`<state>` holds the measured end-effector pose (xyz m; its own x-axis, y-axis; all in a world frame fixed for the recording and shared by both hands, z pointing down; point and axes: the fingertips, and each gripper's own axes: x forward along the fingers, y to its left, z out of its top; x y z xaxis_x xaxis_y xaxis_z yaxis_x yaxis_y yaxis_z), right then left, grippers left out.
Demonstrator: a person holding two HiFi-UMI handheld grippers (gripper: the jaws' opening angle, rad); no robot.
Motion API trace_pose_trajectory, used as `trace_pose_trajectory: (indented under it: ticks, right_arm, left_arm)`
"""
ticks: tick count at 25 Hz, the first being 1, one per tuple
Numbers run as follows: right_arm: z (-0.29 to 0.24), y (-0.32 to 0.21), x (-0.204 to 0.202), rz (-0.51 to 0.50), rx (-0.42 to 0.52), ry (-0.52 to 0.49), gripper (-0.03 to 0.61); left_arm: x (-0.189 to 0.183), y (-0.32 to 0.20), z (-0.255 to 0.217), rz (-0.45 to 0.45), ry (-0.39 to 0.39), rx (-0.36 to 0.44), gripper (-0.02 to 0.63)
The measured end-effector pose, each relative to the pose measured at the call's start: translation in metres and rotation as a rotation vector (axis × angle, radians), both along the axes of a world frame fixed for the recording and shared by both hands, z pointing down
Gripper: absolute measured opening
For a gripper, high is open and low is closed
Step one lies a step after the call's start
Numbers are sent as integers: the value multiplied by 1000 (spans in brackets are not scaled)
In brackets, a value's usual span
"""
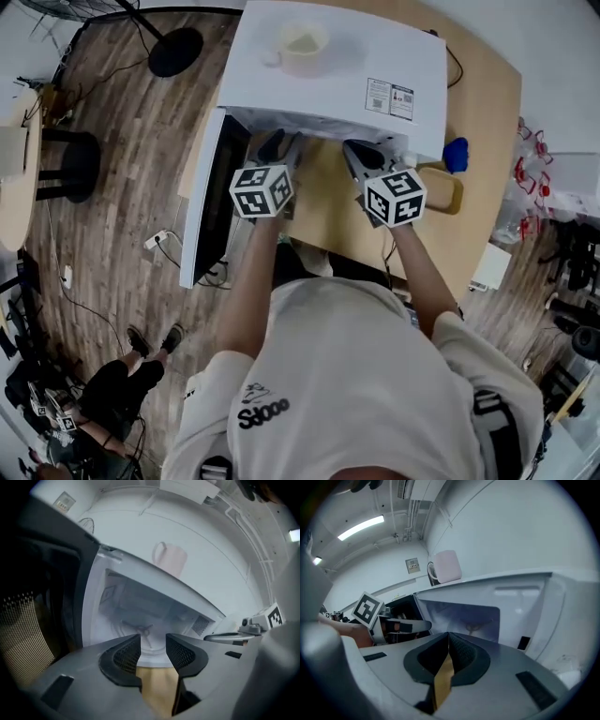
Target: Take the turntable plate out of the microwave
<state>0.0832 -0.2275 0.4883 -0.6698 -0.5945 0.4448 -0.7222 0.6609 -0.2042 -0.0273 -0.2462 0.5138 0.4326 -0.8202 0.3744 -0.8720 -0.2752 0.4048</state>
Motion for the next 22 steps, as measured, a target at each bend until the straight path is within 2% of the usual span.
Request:
trace_pose_trajectory:
  ticks: [4, 7, 13, 16, 22]
  right_arm:
    - [12, 2, -11, -23, -10, 22, 6]
    - [20, -1, -13, -25, -10, 51, 6]
    - [29, -15, -14, 11, 1, 75, 7]
    - [31, -15, -12, 40, -4, 67, 6]
    - [36, -9, -3, 66, -19, 70, 6]
  left_arm:
    - [-5, -16, 18, -42, 105, -34, 202]
    - [-10, -28, 34, -71, 134, -57, 206]
    - [-10, -45, 68, -103, 206, -155, 225]
    - [-11, -53, 75, -135, 262, -177, 225]
    - [-9, -64, 82, -211, 295, -204, 213]
